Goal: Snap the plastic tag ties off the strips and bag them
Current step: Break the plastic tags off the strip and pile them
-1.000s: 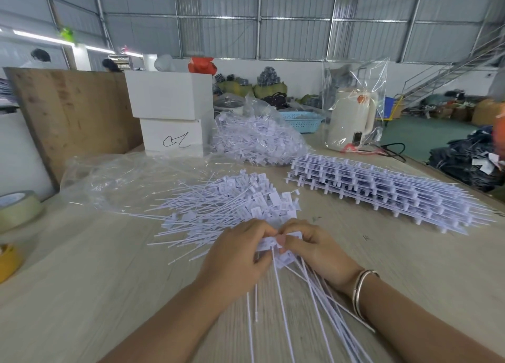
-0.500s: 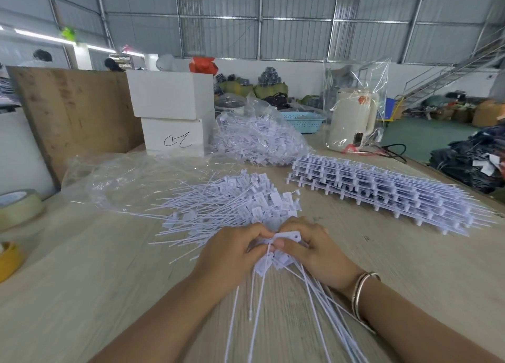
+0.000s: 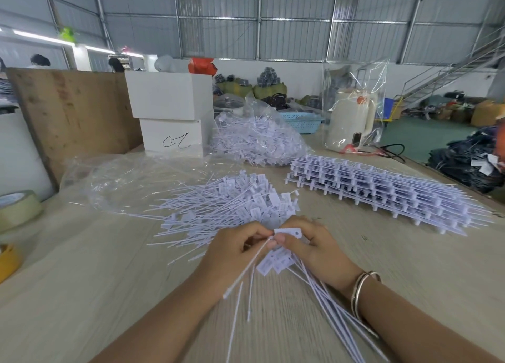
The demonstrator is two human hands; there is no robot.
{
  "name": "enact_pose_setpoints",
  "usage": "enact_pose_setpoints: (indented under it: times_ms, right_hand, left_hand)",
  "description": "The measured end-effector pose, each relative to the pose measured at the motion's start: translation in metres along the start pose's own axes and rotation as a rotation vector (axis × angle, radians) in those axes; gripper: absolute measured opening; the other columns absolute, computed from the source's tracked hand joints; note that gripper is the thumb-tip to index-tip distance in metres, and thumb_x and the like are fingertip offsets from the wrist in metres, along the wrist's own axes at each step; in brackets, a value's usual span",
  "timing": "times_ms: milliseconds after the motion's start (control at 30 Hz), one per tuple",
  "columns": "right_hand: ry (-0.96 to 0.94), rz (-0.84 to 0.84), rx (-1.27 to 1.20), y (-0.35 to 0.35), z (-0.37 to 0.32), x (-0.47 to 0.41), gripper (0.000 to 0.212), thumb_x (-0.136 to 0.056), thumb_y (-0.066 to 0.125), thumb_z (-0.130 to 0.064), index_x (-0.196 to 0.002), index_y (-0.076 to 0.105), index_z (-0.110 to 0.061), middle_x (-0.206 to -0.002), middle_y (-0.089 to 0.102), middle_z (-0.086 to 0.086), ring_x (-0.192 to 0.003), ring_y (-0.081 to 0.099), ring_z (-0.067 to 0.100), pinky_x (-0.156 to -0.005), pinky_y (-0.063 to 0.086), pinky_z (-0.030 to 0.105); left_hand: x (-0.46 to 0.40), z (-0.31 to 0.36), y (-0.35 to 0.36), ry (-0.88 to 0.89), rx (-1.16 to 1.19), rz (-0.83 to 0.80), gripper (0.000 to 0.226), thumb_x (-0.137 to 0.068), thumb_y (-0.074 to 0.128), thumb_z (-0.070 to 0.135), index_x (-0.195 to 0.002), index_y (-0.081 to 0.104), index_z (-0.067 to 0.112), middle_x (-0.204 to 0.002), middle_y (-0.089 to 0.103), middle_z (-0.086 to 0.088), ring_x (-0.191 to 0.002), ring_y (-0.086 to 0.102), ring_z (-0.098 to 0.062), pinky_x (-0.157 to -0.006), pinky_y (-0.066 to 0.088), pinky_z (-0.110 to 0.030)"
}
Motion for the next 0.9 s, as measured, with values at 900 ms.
enact_pose_setpoints:
  times_ms: [900]
  right_hand:
    - [0.179, 0.060, 0.447, -0.003, 0.018, -0.003, 0.010, -0.086, 0.061, -0.038, -0.081, 0.056, -0.045, -0.097, 0.054, -0.020, -0.102, 0.048, -0.001, -0.084, 0.014, 0.026]
  left_hand:
    - [-0.003, 0.002, -0.009, -0.006, -0.084, 0.209, 0.027, -0.079, 0.064, -0.001, -0.089, 0.065, 0.024, -0.087, 0.064, 0.013, -0.083, 0.056, 0.006, -0.068, 0.038, -0.004]
Point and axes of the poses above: each hand's wrist, its own x-axis away from the middle knuckle, its own y-axis out of the palm, z = x × y, the point moved 3 cm from there along -x, towards the middle knuckle
